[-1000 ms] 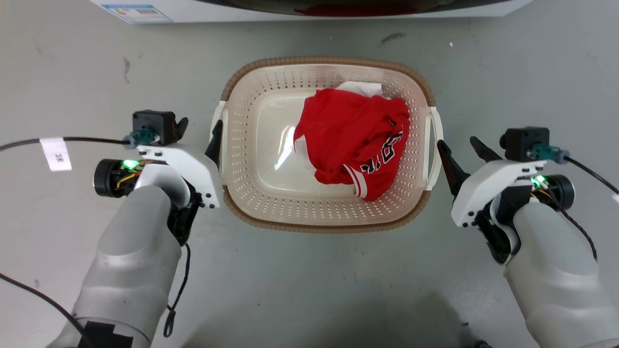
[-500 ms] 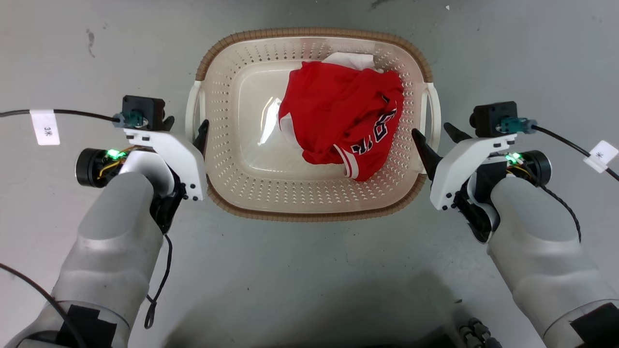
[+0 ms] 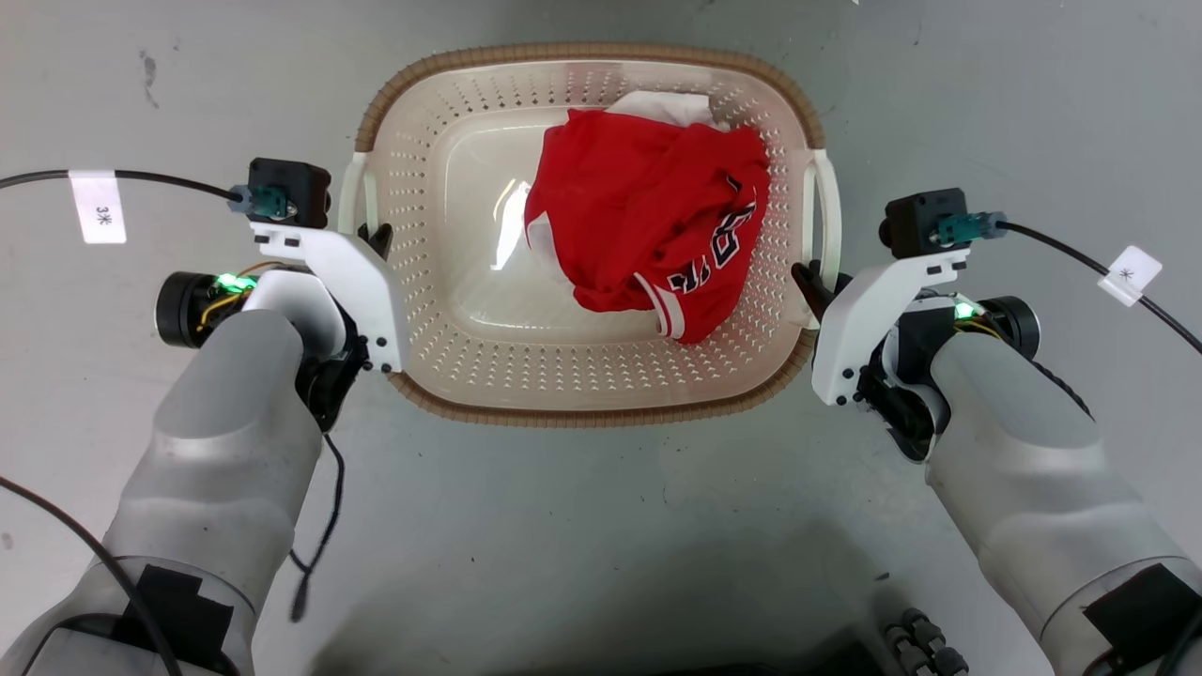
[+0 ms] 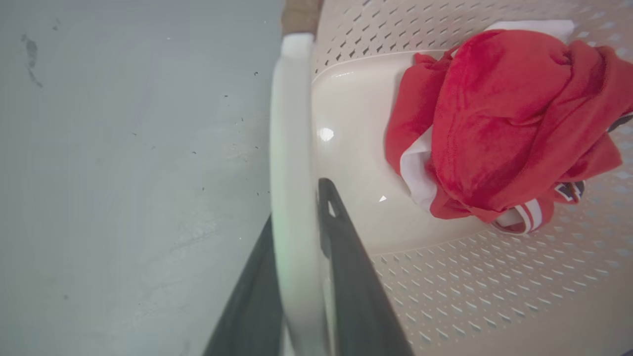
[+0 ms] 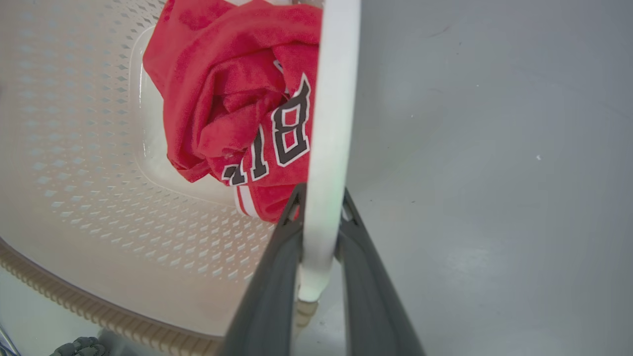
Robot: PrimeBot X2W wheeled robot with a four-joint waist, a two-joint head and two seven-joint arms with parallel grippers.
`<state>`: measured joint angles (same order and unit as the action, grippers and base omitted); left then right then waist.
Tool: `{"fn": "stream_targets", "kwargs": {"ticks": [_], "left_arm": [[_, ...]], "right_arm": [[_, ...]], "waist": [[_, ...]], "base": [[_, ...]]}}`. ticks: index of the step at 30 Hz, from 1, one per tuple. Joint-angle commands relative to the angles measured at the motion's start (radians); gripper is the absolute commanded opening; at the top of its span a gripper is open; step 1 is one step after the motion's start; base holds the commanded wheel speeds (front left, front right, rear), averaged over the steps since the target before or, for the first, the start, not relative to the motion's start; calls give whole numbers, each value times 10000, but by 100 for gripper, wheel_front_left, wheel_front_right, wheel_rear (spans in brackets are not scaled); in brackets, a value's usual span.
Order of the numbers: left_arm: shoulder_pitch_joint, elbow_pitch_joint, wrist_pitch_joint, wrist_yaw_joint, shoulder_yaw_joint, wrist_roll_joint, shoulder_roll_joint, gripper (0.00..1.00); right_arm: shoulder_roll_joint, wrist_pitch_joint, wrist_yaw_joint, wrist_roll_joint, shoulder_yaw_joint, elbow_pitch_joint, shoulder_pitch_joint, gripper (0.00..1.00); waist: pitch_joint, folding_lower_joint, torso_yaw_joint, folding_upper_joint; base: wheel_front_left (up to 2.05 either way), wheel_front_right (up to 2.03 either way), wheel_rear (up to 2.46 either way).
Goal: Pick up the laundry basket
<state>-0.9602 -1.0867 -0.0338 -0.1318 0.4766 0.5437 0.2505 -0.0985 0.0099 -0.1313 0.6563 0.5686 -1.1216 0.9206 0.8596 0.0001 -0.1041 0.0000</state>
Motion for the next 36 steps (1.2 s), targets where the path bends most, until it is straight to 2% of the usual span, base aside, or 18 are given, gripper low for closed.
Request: {"fn": "stream_targets", "kwargs": {"ticks": [1, 9, 14, 25, 36], "left_arm": [[-107, -17, -42, 26, 51, 94, 46, 0], [206, 70, -363, 10, 639, 870, -304, 0], [387, 179, -870, -4, 1027, 1556, -566, 0], [1698, 154, -2125, -39, 1549, 3430, -841, 0], [2426, 312, -3819, -41, 1890, 4814, -494, 0]], "right_arm": [[-15, 33, 11, 114, 81, -37, 185, 0], [-154, 295, 6, 742, 646, -137, -56, 0], [-359, 1037, 3, 1273, 1017, -3, -221, 0], [-474, 2946, -20, 2393, 1912, 229, -1196, 0], [-639, 5096, -44, 3592, 2040, 143, -1556, 0]], "waist": [[-28, -1, 15, 0], [-667, -1, 135, 0], [-1435, -1, 266, 0], [-4340, -1, 369, 0], [-6626, -1, 436, 0]], "base": [[0, 0, 0], [0, 0, 0], [0, 0, 0], [0, 0, 0], [0, 0, 0]]}}
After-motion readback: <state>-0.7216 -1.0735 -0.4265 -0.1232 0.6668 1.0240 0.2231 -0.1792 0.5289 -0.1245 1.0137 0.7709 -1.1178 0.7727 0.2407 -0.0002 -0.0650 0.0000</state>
